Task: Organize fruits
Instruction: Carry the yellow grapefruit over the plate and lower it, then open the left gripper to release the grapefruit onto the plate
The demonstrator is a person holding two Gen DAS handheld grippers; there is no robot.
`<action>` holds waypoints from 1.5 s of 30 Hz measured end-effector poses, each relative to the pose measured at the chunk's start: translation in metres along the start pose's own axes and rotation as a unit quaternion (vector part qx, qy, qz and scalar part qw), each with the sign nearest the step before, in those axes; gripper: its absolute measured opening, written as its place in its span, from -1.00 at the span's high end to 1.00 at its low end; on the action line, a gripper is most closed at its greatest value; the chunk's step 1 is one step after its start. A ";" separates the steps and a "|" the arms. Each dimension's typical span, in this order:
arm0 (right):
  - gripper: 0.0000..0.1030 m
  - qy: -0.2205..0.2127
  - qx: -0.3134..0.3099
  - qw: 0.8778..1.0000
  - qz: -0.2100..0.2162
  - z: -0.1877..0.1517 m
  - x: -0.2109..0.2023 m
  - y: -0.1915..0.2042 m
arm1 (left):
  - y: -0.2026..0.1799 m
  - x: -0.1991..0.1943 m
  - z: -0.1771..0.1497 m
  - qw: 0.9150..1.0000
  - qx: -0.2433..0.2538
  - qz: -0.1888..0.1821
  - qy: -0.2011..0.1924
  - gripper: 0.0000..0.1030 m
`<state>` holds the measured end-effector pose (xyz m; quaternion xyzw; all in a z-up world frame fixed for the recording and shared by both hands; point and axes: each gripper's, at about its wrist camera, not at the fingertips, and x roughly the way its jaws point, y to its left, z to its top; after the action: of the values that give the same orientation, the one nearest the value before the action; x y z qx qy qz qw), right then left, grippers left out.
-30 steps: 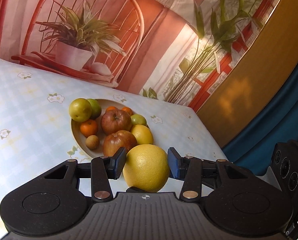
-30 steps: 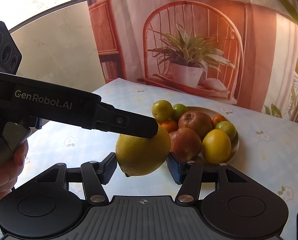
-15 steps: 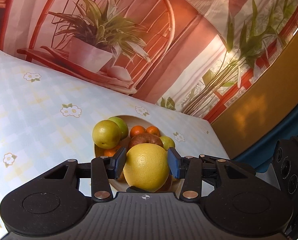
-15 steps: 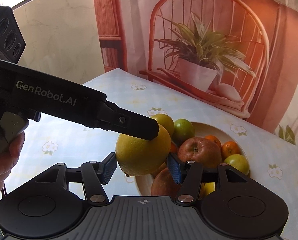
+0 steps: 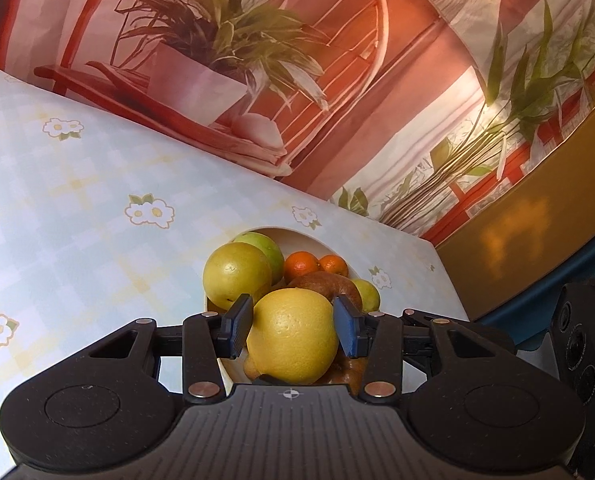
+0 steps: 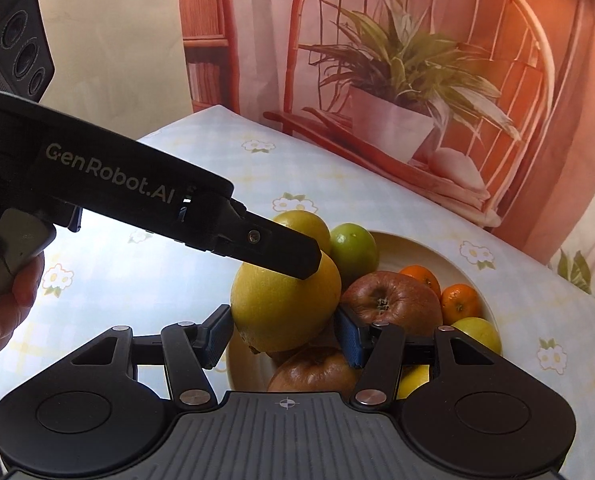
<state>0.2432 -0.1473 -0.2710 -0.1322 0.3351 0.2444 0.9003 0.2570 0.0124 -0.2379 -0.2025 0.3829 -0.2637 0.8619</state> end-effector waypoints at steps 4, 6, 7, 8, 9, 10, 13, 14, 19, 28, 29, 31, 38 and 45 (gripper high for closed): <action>0.00 0.002 -0.006 1.000 -0.005 -0.001 0.000 0.001 | 0.001 0.000 0.000 1.000 0.001 0.005 -0.001 0.09; 0.00 -0.001 -0.010 1.000 -0.009 -0.002 -0.002 0.003 | 0.000 0.000 0.000 1.000 0.003 0.014 -0.002 0.09; 0.00 -0.002 -0.009 1.000 -0.010 -0.002 -0.003 0.003 | 0.001 0.000 0.000 1.000 0.002 0.015 -0.004 0.09; 0.00 -0.003 -0.006 1.000 -0.010 -0.002 -0.005 0.002 | 0.002 -0.001 0.000 1.000 0.000 0.014 -0.004 0.09; -0.01 -0.003 -0.004 1.000 -0.009 -0.002 -0.006 0.001 | 0.002 -0.001 0.000 1.000 0.000 0.015 -0.005 0.09; -0.01 -0.004 -0.003 1.000 -0.010 -0.002 -0.007 0.001 | 0.002 -0.002 -0.001 1.000 0.002 0.017 -0.006 0.09; -0.01 -0.006 -0.001 1.000 -0.014 -0.003 -0.011 0.000 | 0.001 -0.003 -0.001 1.000 0.004 0.023 -0.008 0.09; -0.01 -0.007 0.000 1.000 -0.014 -0.003 -0.012 -0.001 | 0.001 -0.004 -0.001 1.000 0.005 0.024 -0.008 0.09; -0.02 -0.010 0.003 1.000 -0.020 -0.004 -0.017 -0.001 | 0.000 -0.006 -0.001 0.999 0.008 0.032 -0.010 0.09; -0.01 -0.015 0.012 1.000 -0.025 -0.007 -0.021 -0.002 | 0.004 -0.010 -0.005 0.999 0.006 0.047 -0.014 0.11; -0.01 -0.015 0.010 1.000 -0.023 -0.006 -0.021 0.000 | 0.004 -0.010 -0.006 0.999 0.007 0.048 -0.014 0.11; 0.00 -0.015 0.008 1.000 -0.020 -0.005 -0.019 0.002 | 0.003 -0.011 -0.006 0.999 0.009 0.049 -0.015 0.11; 0.04 -0.020 0.003 1.000 -0.024 0.000 -0.016 0.009 | 0.007 -0.014 -0.010 0.998 0.007 0.054 -0.021 0.11; 0.05 -0.019 -0.017 0.999 -0.034 0.003 -0.016 0.016 | 0.010 -0.015 -0.010 0.998 0.004 0.058 -0.023 0.11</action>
<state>0.2260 -0.1386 -0.2595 -0.1538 0.3089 0.2222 0.9119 0.2436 0.0281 -0.2417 -0.1819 0.3730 -0.2099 0.8853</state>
